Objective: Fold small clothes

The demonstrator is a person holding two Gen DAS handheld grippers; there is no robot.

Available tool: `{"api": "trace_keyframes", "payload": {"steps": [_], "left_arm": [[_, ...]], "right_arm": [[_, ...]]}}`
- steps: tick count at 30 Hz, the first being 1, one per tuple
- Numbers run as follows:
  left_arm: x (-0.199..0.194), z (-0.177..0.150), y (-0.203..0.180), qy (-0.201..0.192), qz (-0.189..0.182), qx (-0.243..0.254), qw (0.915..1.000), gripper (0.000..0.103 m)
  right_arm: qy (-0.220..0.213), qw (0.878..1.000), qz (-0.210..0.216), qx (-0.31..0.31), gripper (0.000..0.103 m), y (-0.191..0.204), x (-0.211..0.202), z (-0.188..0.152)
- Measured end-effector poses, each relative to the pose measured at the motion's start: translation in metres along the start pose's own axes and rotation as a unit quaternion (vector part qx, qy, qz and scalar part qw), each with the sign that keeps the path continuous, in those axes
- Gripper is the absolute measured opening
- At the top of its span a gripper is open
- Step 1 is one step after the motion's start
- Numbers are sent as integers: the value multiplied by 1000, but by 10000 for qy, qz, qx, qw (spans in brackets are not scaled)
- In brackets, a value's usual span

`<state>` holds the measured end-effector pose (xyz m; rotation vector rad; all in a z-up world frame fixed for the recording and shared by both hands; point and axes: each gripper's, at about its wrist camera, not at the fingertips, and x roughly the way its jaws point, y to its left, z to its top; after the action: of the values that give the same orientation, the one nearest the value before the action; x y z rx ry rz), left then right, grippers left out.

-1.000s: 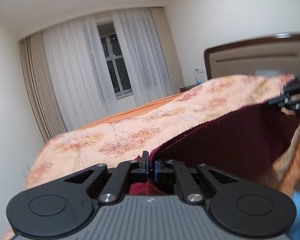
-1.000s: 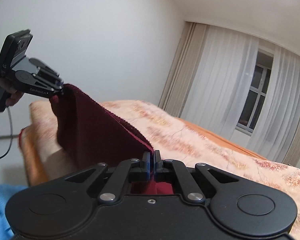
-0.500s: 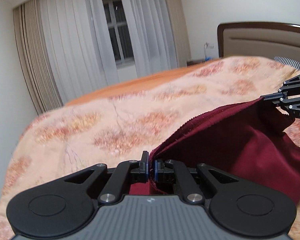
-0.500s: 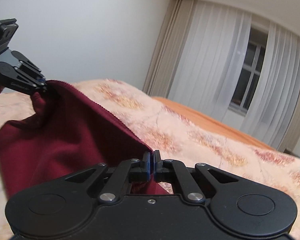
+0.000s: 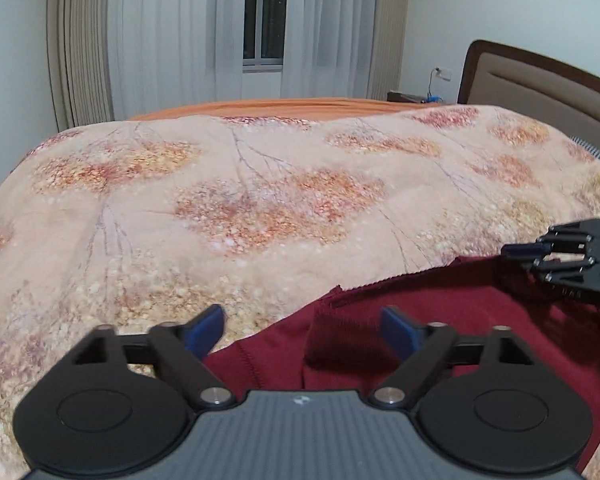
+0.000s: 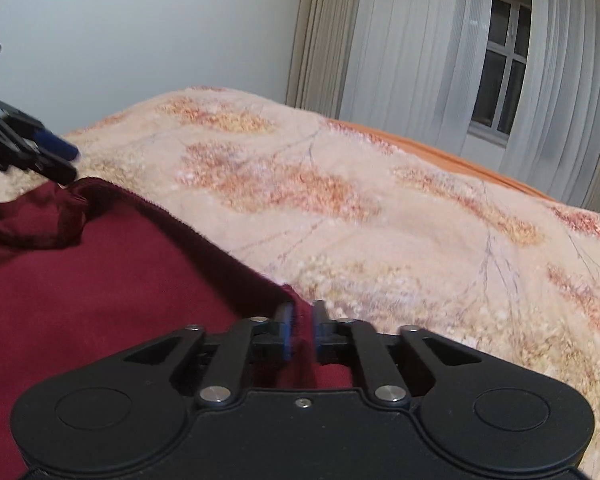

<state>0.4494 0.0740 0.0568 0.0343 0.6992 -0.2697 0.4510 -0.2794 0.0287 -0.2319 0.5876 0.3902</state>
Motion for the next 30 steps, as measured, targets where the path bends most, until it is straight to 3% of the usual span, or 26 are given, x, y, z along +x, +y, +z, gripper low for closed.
{"api": "trace_keyframes", "payload": {"steps": [1,5,6,8,14,18,23,30], "left_arm": [[-4,0,5,-15,-50,-114,9999,101],[-19,-7,16,-104,-146,-384,9991,102],[-22,-11,14,-121,-150,-302,9994,102],[-28,-20,7,-142,-152,-20,9998,102],[-28,-48,-36,-21,63,1064,9943,102],[-19,-60,-57,1,414,1453,9885,99],[-13,-62,-59,8,751,1430,9869,81],[-19,-56,-35,-216,1363,922,9861,77]], "right_arm": [[35,10000,-53,6,28,0,2,-1],[0,9995,-194,242,83,-6,1,-4],[-63,9992,-217,321,90,-9,-2,-5],[-156,9987,-282,395,96,-13,-12,-8],[-363,9983,-18,453,100,-20,-39,-25],[-235,9995,31,216,100,-15,-44,-38],[-109,9999,86,-56,100,-10,-42,-48],[-216,9980,395,-447,102,-10,-52,-50]]}}
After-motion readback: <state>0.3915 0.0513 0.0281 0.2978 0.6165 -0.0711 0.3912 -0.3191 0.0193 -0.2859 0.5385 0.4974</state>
